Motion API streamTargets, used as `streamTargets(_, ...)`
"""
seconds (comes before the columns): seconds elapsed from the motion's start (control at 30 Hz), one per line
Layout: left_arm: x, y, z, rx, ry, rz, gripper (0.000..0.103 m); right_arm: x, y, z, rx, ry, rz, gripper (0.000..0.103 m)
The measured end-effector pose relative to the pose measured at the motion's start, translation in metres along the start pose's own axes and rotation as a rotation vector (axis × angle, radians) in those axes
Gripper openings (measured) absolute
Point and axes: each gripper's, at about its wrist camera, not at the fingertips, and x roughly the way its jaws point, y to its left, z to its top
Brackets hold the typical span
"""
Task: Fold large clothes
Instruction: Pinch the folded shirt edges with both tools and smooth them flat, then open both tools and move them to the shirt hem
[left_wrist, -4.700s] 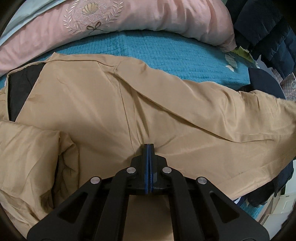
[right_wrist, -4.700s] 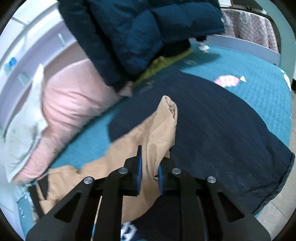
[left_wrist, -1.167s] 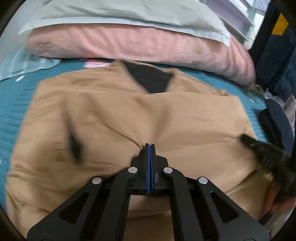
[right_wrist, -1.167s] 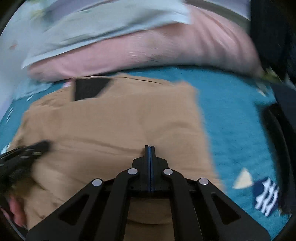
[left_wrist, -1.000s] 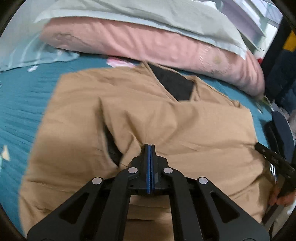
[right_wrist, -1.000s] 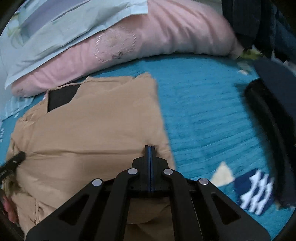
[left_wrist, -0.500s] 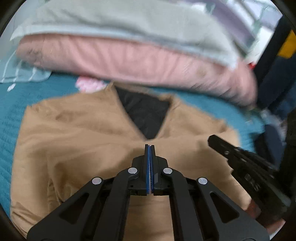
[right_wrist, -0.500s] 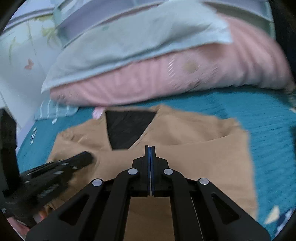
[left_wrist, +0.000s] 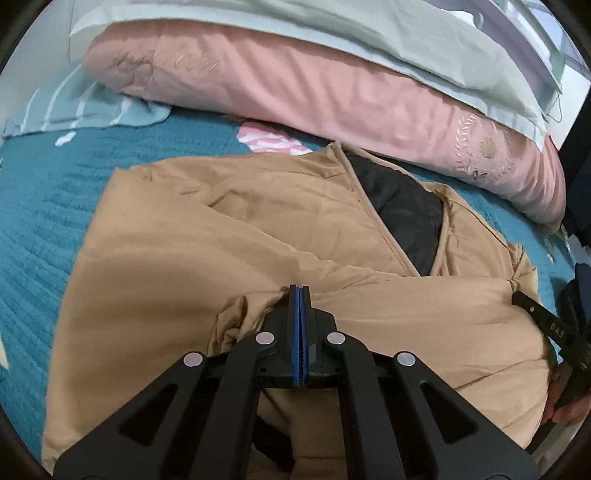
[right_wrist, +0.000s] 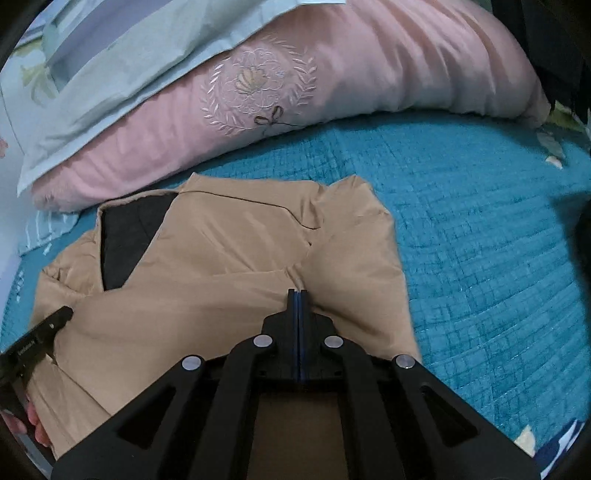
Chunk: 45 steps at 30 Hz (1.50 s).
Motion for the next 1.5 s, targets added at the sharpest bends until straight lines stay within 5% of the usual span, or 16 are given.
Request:
streamTargets(0.23, -0.006, -0.008, 0.009, 0.017, 0.039, 0.045, 0.002, -0.01, 0.008, 0.007, -0.013, 0.044, 0.003, 0.005)
streamTargets(0.57, -0.062, -0.023, 0.014, 0.041, 0.087, 0.075, 0.012, -0.088, 0.018, 0.007, 0.016, 0.031, 0.019, 0.009)
streamTargets(0.7, -0.087, -0.025, 0.008, 0.036, 0.092, 0.086, 0.018, -0.121, 0.026, 0.007, 0.007, 0.007, -0.007, 0.047)
streamTargets(0.83, -0.119, -0.027, 0.002, 0.038, 0.073, 0.099, 0.047, -0.15, 0.031, 0.006, 0.02, -0.004, 0.006, 0.084)
streamTargets(0.93, -0.138, -0.027, 0.0, 0.026, 0.06, 0.1, 0.067, -0.168, 0.033, 0.004, 0.028, -0.015, -0.018, 0.092)
streamTargets(1.5, -0.168, 0.004, 0.029, 0.023, 0.115, 0.124, 0.08, -0.172, 0.019, 0.037, 0.06, 0.106, 0.003, 0.093)
